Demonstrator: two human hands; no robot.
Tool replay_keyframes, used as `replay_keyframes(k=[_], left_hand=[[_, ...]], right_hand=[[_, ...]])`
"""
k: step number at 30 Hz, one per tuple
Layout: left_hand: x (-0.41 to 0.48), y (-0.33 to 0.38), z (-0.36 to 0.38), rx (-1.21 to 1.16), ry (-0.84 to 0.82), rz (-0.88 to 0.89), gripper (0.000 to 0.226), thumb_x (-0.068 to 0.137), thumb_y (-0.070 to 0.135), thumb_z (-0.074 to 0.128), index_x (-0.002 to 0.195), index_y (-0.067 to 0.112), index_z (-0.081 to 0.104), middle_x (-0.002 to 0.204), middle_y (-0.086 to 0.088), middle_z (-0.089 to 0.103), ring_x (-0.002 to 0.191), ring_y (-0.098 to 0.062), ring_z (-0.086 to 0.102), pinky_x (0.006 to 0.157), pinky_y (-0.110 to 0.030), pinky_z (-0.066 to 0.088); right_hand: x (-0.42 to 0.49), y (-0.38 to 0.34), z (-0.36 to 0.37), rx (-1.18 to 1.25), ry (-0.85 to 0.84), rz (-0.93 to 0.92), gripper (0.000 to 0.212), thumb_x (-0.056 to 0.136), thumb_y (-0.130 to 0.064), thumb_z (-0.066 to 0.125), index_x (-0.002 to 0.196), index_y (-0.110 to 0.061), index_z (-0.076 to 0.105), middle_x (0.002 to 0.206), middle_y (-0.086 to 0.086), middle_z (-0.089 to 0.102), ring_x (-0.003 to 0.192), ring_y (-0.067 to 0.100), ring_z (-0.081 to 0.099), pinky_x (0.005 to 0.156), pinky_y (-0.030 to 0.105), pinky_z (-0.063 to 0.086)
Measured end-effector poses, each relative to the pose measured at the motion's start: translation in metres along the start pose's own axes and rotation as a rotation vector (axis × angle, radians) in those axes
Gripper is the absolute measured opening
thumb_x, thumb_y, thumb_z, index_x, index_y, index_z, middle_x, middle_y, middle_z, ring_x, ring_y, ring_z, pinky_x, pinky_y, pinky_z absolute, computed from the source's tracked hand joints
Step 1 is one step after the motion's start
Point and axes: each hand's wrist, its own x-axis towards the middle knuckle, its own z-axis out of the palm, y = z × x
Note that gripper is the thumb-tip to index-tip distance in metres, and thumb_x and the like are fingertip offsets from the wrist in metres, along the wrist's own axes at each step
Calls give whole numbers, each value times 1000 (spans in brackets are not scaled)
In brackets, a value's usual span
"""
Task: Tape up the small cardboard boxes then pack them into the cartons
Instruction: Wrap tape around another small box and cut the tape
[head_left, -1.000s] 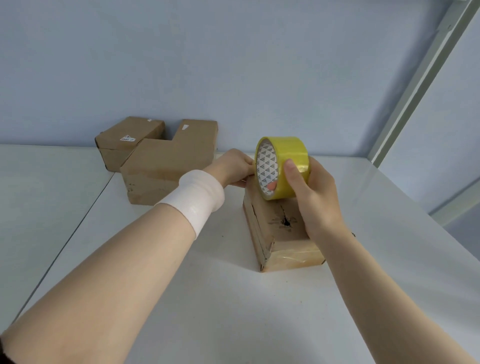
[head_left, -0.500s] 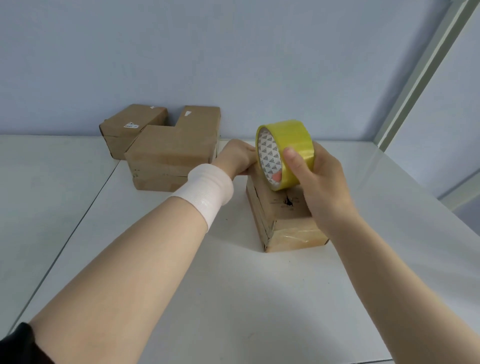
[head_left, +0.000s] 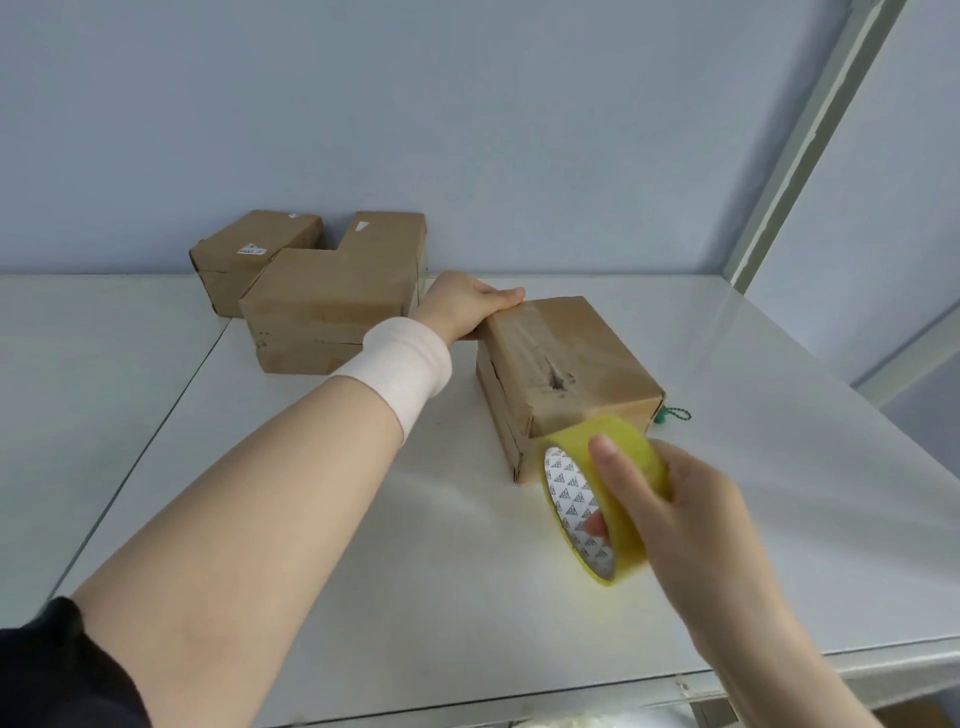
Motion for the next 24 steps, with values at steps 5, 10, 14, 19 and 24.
replay_keyframes(k=[5,10,14,19,24], left_hand=[[0,3,1,120,0,65,35,90,34,60,94,0,70,94,-16,69,94,-30,65,89,-32,52],[-9,26,7,593,4,267,32,103,28,28,100,13,55,101,-3,58,106,-27,50,77,-18,34],[-13,23,22,914,-214,305,65,99,47,19,150,12,0,157,-10,-10,145,-20,-12,116,-36,-1],[-12,25,20,984,-304,294,67,98,50,16,150,12,-4,157,-7,-13,144,-16,-15,115,-40,-9],[-18,28,22,992,-343,320,66,98,50,18,150,15,-2,158,-3,-11,144,-13,-13,116,-38,-9]], right_hand=[[2,14,6,-82,-13,-14,30,81,-47,56,73,-19,60,48,-6,65,49,5,63,43,12,38],[5,18,4,-49,-11,-14,27,83,-45,58,76,-20,62,51,-7,65,52,6,66,51,25,47],[12,20,7,-18,-19,-10,25,84,-43,59,78,-19,64,54,-7,66,55,10,68,60,36,52],[16,22,8,1,-28,-24,24,85,-42,60,79,-19,64,55,-7,66,57,12,68,63,39,53],[19,24,8,14,-22,-27,24,85,-41,60,78,-19,63,55,-8,67,56,11,68,63,39,53]])
